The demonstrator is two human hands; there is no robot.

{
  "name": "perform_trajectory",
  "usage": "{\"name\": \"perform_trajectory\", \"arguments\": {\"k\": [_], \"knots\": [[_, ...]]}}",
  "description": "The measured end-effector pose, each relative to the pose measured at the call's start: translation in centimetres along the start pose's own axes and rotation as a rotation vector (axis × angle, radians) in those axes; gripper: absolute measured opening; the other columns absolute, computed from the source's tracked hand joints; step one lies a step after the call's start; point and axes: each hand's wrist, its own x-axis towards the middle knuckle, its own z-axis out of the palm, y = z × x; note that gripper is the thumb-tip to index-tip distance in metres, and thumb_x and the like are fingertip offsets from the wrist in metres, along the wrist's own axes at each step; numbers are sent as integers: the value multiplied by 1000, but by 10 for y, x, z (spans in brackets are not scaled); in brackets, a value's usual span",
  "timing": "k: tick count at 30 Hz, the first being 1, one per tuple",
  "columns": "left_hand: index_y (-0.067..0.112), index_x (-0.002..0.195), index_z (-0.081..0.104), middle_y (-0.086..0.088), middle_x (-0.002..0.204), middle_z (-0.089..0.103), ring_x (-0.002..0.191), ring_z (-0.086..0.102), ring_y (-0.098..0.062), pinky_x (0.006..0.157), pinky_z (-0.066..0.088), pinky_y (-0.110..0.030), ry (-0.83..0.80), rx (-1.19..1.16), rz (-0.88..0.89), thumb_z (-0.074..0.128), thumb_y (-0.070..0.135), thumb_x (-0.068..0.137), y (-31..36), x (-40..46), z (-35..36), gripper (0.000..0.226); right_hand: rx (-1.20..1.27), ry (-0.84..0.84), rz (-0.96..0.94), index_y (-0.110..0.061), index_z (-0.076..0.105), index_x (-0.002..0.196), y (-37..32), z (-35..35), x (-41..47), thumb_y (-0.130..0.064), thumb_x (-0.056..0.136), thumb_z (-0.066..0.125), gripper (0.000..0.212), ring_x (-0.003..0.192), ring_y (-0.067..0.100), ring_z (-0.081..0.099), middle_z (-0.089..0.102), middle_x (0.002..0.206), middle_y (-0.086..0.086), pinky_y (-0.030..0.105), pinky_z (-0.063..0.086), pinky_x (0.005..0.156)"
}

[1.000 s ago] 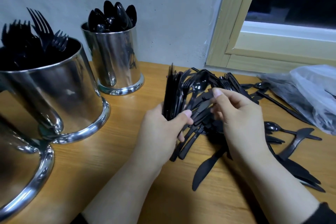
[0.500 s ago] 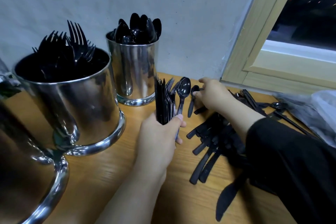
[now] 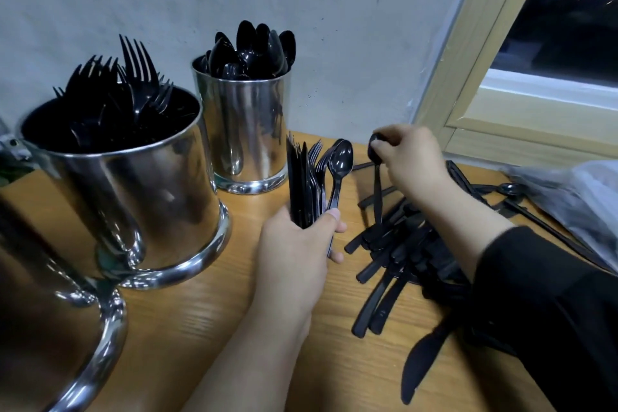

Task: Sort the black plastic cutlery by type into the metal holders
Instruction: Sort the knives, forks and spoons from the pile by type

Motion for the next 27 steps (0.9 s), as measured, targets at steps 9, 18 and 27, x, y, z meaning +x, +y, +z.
{"name": "perform_trajectory", "arguments": {"k": [9,18,27], "knots": [[20,98,69,6,80,78,77,76,-15,54,52,-27,-229,92,26,67,19,98,10,-30,19,3,595,23,136,-7,68,93,5,-81,-106,-10,92,71,5,66,11,68,70,72,-2,32,62,76],[18,103,68,-1,83,78,59,70,-13,51,47,-26,-444,170,72,67,21,98,7,-61,39,6,622,143,112,-7,63,94,20,-92,-137,-17,94,70,12,69,17,67,65,92,21,26,57,64],[11,98,69,-3,83,77,54,60,-17,54,45,-34,-400,63,97,67,14,96,3,-76,60,4,235,355,42,-15,63,89,75,-143,-153,-33,100,59,21,65,15,63,65,72,2,41,55,70]]}}
